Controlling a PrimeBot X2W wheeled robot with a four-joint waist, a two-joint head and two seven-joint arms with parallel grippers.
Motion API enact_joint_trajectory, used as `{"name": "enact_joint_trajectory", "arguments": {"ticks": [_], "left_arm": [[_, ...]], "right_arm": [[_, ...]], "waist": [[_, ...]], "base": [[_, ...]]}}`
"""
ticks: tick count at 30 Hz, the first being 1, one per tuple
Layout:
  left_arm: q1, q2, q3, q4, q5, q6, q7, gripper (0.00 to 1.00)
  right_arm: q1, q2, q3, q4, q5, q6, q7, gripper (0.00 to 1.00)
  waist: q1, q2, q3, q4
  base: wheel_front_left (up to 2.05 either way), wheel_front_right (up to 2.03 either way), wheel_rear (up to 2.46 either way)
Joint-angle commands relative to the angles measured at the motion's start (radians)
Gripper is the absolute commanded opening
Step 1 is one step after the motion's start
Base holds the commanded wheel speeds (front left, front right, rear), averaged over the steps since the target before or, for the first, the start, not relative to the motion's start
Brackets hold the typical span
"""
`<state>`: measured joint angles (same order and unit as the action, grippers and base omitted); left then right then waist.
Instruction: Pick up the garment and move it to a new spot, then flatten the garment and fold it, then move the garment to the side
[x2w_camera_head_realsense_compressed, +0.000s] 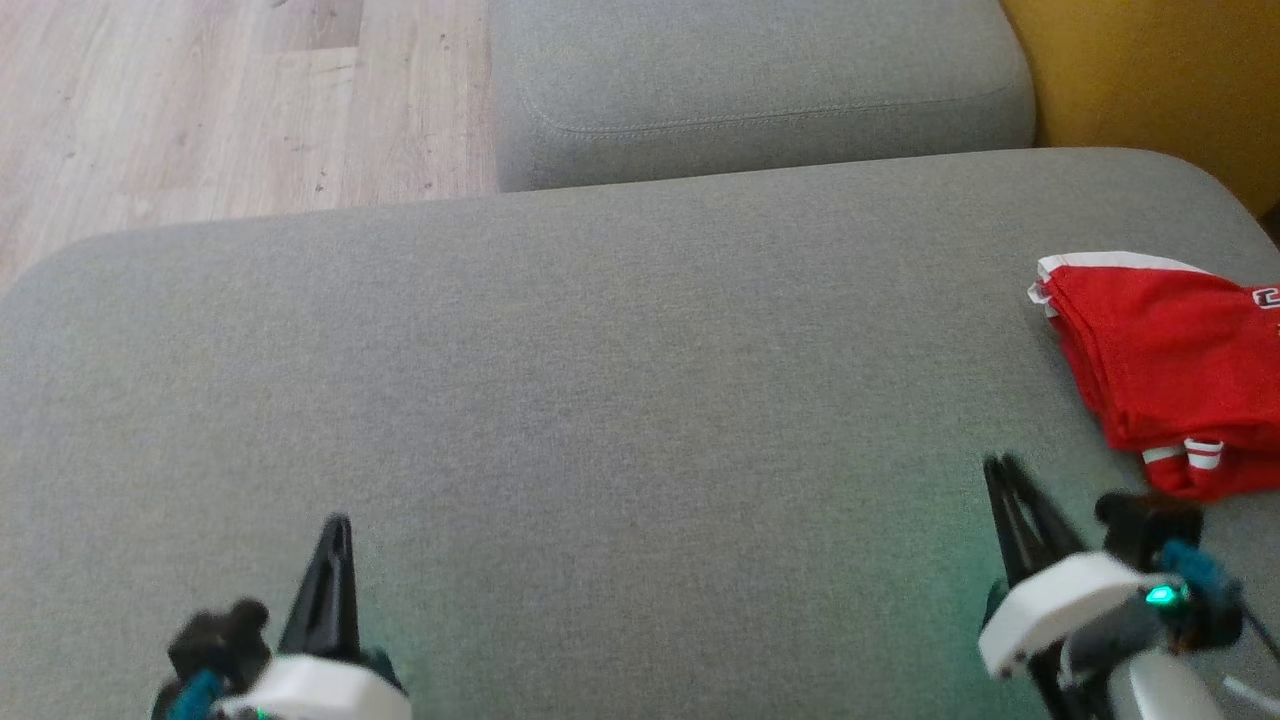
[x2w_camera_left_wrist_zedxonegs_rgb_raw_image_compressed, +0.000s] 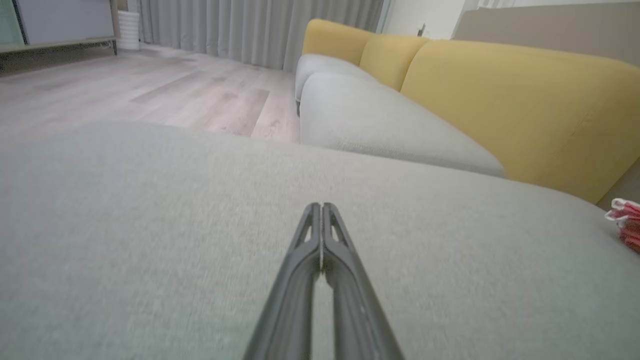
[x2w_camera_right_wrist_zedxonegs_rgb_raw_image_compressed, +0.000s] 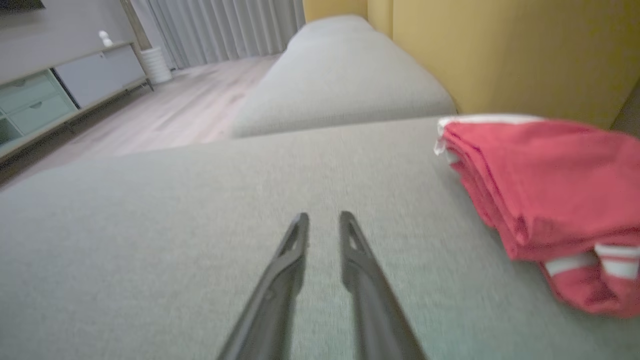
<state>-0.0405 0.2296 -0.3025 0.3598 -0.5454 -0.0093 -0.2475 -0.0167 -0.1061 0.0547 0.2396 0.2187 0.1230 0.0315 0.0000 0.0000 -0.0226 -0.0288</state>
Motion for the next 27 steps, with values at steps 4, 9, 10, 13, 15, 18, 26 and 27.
{"name": "enact_joint_trajectory", "arguments": {"ticks": [4, 9, 10, 13, 15, 18, 26, 27], "left_arm": [[0.034, -0.018, 0.001, 0.040, -0.011, -0.001, 0.004, 0.00], [0.030, -0.024, 0.018, 0.035, -0.054, -0.006, 0.019, 0.00], [0.029, -0.026, 0.022, 0.033, -0.062, -0.007, 0.022, 0.00], [0.027, -0.030, 0.032, 0.030, -0.088, -0.010, 0.030, 0.00], [0.025, -0.032, 0.039, 0.027, -0.105, -0.012, 0.036, 0.00], [0.023, -0.036, 0.049, 0.023, -0.130, -0.015, 0.045, 0.00], [0.017, -0.045, 0.072, 0.015, -0.190, -0.022, 0.065, 0.00], [0.016, -0.047, 0.075, 0.013, -0.198, -0.023, 0.068, 0.00]], "right_arm": [[0.032, 0.001, 0.001, 0.052, 0.014, 0.000, 0.003, 0.00], [0.027, 0.003, -0.006, 0.050, 0.070, 0.000, 0.007, 0.00], [0.026, 0.004, -0.008, 0.050, 0.081, 0.000, 0.008, 0.00], [0.023, 0.005, -0.011, 0.048, 0.114, 0.000, 0.009, 0.00], [0.022, 0.006, -0.014, 0.047, 0.137, 0.001, 0.010, 0.00], [0.019, 0.007, -0.018, 0.046, 0.170, 0.001, 0.012, 0.00], [0.012, 0.010, -0.027, 0.043, 0.248, 0.001, 0.016, 0.00], [0.011, 0.011, -0.029, 0.043, 0.259, 0.001, 0.017, 0.00]], "waist": [[0.0000, 0.0000, 0.000, 0.000], [0.0000, 0.0000, 0.001, 0.001], [0.0000, 0.0000, 0.001, 0.002], [0.0000, 0.0000, 0.002, 0.002], [0.0000, 0.0000, 0.002, 0.003], [0.0000, 0.0000, 0.003, 0.004], [0.0000, 0.0000, 0.005, 0.005], [0.0000, 0.0000, 0.005, 0.005]], "base": [[0.00, 0.00, 0.00], [0.00, 0.00, 0.00], [0.00, 0.00, 0.00], [0.00, 0.00, 0.00], [0.00, 0.00, 0.00], [0.00, 0.00, 0.00], [0.00, 0.00, 0.00], [0.00, 0.00, 0.00]]}}
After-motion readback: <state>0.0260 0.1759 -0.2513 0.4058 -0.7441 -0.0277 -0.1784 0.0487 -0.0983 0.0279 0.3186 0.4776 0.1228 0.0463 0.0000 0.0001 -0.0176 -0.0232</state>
